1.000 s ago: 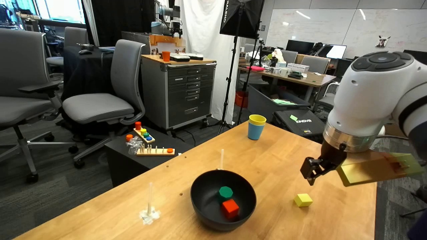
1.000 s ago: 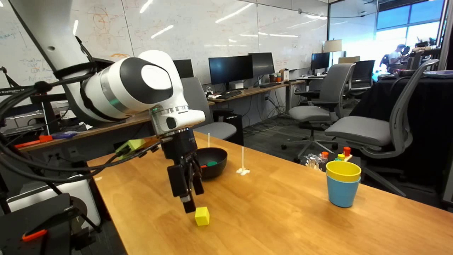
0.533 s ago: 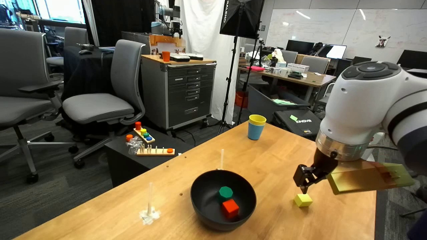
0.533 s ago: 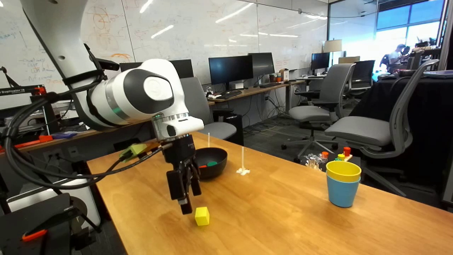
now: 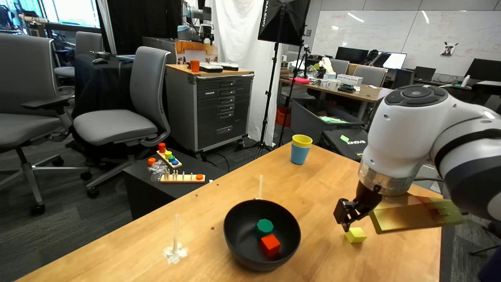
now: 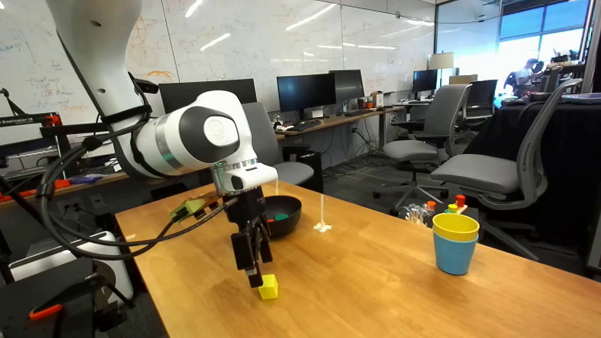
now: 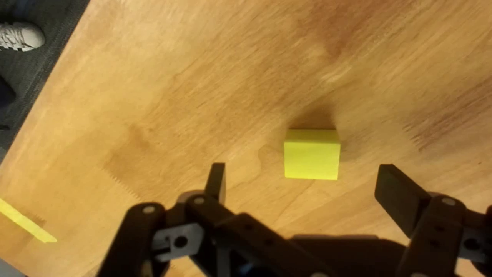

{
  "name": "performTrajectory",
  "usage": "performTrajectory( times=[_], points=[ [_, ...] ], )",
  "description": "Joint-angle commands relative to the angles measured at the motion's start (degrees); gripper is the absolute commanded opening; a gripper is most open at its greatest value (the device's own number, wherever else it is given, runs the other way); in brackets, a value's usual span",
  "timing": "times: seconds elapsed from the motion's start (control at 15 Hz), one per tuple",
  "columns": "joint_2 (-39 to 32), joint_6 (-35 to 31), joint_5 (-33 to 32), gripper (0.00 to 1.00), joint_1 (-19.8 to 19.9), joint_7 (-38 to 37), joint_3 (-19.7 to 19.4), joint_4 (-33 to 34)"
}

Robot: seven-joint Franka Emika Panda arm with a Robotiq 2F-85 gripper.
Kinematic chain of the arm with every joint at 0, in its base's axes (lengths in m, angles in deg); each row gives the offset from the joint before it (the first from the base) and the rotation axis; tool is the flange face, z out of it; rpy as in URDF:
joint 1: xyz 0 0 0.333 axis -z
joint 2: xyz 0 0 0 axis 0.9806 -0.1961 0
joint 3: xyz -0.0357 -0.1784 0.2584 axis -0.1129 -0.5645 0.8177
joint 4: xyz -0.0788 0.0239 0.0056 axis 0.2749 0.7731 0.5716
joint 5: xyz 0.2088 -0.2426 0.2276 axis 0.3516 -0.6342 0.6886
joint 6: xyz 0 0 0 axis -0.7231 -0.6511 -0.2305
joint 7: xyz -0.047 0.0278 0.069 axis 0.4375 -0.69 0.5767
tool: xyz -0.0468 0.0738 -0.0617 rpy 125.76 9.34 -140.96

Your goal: Put the green, orange and yellow building blocks in the black bowl

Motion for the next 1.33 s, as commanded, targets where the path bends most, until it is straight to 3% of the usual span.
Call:
performTrajectory(
  times=[0.0, 0.47, 0.53, 0.6, 1.13, 1.27],
  points=[
    [-2.77, -1.06, 2.24, 1.0, -1.29, 2.54, -1.16, 2.08],
    [-5.79, -0.82, 4.91, 1.0, -2.1, 4.61, -2.15, 4.24],
    [-6.09, -0.82, 5.31, 0.75, -2.34, 4.95, -2.29, 4.35],
    [-6.33, -0.86, 5.88, 0.73, -2.59, 5.43, -2.41, 4.41],
    [-7.02, -0.82, 8.53, 0.14, -5.21, 7.61, -4.06, 4.8],
    [-6.68, -0.66, 8.74, 0.14, -5.68, 7.78, -4.32, 4.73]
  ],
)
